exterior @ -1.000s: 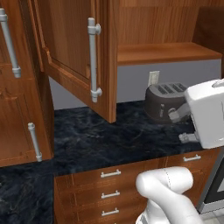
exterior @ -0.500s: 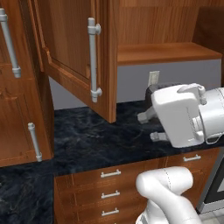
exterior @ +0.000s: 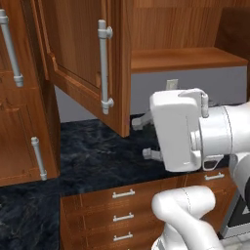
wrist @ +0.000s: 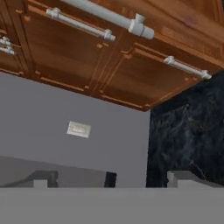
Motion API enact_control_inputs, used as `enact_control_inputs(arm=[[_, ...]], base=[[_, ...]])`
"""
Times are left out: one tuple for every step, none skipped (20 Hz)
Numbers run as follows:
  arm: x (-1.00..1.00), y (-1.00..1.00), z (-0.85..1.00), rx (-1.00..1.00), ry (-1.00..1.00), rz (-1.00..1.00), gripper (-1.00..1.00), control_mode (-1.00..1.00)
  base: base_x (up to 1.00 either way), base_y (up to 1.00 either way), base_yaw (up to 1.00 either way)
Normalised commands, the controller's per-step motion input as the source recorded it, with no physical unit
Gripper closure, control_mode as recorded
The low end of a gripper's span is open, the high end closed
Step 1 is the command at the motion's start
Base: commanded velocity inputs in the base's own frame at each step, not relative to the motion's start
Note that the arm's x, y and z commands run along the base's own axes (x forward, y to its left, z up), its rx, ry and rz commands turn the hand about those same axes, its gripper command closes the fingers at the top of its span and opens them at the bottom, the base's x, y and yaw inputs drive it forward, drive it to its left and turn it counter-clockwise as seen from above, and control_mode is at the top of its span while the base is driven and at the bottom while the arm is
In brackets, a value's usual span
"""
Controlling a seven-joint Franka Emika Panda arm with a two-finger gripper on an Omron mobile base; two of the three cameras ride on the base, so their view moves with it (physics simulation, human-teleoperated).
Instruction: Close all open cabinet doors.
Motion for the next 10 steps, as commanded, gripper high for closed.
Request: enact_control_inputs(arm=[[0.11, 0.39, 0.05, 0.26, 0.09, -0.08, -1.0, -1.0], [0.14, 0.4, 0.04, 0.25, 0.06, -0.09, -1.0, -1.0], [0.15, 0.43, 0.03, 0.25, 0.01, -0.1, -1.0, -1.0], [0.16, 0.45, 0.01, 0.23, 0.0, -0.13, -1.0, -1.0], [0.15, 0.48, 0.02, 0.2, 0.0, -0.13, -1.0, -1.0], [0.16, 0.48, 0.01, 0.19, 0.0, -0.13, -1.0, -1.0], [0.18, 0.48, 0.01, 0.19, 0.0, -0.13, -1.0, -1.0], [0.22, 0.46, 0.01, 0.17, 0.0, -0.14, -1.0, -1.0], [0.23, 0.44, 0.02, 0.13, 0.0, -0.18, -1.0, -1.0], [0.21, 0.39, 0.04, 0.1, 0.0, -0.23, -1.0, -1.0]], base=[[0.0, 0.0, 0.0], [0.0, 0.0, 0.0], [0.0, 0.0, 0.0], [0.0, 0.0, 0.0], [0.0, 0.0, 0.0], [0.0, 0.0, 0.0], [0.0, 0.0, 0.0], [0.0, 0.0, 0.0], [0.0, 0.0, 0.0], [0.0, 0.0, 0.0]])
